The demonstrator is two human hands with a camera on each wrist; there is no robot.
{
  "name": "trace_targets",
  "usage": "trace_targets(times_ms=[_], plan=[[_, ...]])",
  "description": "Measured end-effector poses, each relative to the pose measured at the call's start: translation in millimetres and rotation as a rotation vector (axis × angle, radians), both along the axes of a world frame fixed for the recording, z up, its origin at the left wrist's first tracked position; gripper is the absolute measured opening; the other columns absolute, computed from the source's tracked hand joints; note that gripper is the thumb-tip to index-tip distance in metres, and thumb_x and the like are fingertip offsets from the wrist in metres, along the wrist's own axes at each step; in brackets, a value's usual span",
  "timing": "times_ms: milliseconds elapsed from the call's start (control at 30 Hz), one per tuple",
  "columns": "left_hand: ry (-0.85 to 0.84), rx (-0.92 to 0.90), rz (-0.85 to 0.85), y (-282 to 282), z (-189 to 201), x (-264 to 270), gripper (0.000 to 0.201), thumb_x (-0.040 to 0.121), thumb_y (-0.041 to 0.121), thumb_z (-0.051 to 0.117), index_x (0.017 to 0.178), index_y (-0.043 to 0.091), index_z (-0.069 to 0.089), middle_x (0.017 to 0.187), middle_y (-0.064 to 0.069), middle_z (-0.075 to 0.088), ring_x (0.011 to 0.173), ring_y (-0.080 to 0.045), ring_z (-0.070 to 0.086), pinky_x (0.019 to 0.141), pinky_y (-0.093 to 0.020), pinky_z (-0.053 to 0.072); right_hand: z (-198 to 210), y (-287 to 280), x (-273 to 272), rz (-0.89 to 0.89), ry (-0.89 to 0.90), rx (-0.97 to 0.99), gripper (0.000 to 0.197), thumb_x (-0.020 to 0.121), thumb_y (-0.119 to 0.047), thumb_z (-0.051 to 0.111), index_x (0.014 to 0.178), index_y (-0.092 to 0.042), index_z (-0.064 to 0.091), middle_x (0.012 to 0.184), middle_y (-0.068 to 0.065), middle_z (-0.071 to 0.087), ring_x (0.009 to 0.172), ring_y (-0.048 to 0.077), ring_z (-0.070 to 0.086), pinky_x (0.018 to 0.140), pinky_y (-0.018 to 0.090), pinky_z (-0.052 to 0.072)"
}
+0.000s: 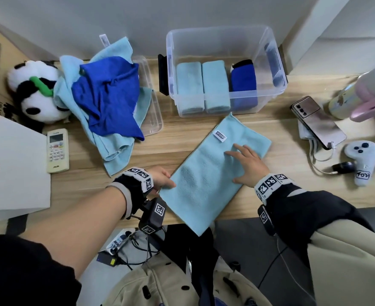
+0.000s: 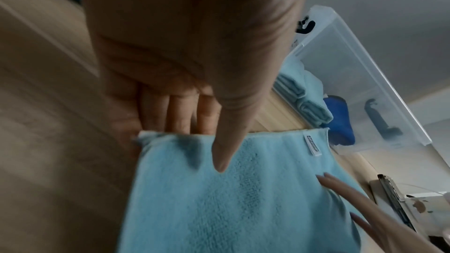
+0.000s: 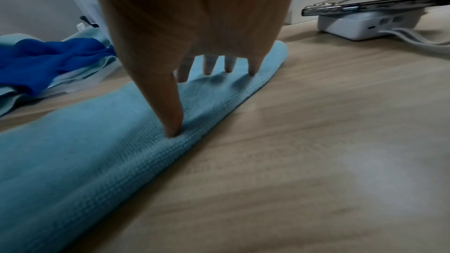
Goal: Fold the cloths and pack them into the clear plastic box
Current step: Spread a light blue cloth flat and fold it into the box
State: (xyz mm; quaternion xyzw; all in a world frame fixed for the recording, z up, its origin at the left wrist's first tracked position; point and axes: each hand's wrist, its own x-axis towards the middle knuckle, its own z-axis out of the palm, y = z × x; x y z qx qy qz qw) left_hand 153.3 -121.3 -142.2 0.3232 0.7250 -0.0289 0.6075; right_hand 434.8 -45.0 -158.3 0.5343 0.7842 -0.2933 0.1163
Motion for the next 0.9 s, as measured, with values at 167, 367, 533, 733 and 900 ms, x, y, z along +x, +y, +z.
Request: trace_targets(times_ms=[167,367,533,733,900], plan=[[0.021,-0.019,-0.097,-3,-2,-5,0.024,0.084,-0.003,0.059,0.069,0.014,0.052,0.065,-0.006,0.056,0.053,-0.015,0.052,0.046,-0.02,0.042,3,0,-12,-0.112,-0.008,0.078,0.089,0.062,-0.026,0.076,0.139,-0.037,0.032,0.154,-0.003,0.016,0.144,0.023,0.007,0.116,0.044,0.017],[-0.073,-0.076,-0.141,-4,1,0,0.019,0.089,0.001,0.056,0.075,0.013,0.052,0.059,-0.001,0.063,0.042,-0.006,0.059,0.035,-0.013,0.041,2,-15,-6,-0.443,-0.081,0.118,0.079,0.071,-0.042,0.071,0.138,-0.028,0.031,0.153,0.005,0.017,0.141,0.03,0.015,0.11,0.049,0.024],[-0.129,-0.116,-0.248,-4,5,8,0.006,0.09,0.004,0.055,0.092,0.009,0.059,0.059,0.005,0.065,0.037,-0.001,0.057,0.038,-0.011,0.042,-3,-14,-4,-0.611,-0.029,0.088,0.073,0.078,-0.046,0.066,0.139,-0.024,0.032,0.149,0.008,0.028,0.135,0.033,0.027,0.108,0.046,0.029],[-0.057,-0.079,-0.273,-1,8,9,0.016,0.088,0.021,0.061,0.075,0.012,0.056,0.058,0.006,0.063,0.038,-0.001,0.052,0.034,-0.009,0.032,10,22,-12,-1.213,0.584,-0.082,0.07,0.08,-0.019,0.071,0.138,-0.002,0.034,0.127,0.013,0.056,0.116,0.024,0.055,0.095,0.028,0.039],[-0.008,0.154,-0.027,19,15,7,0.02,0.089,0.01,0.057,0.069,0.015,0.056,0.069,-0.005,0.058,0.047,-0.011,0.05,0.045,-0.018,0.038,20,38,-23,-1.202,0.769,-0.38,0.015,0.081,-0.028,0.07,0.086,-0.017,0.062,0.106,0.01,0.067,0.079,0.021,0.064,0.075,0.033,0.054]])
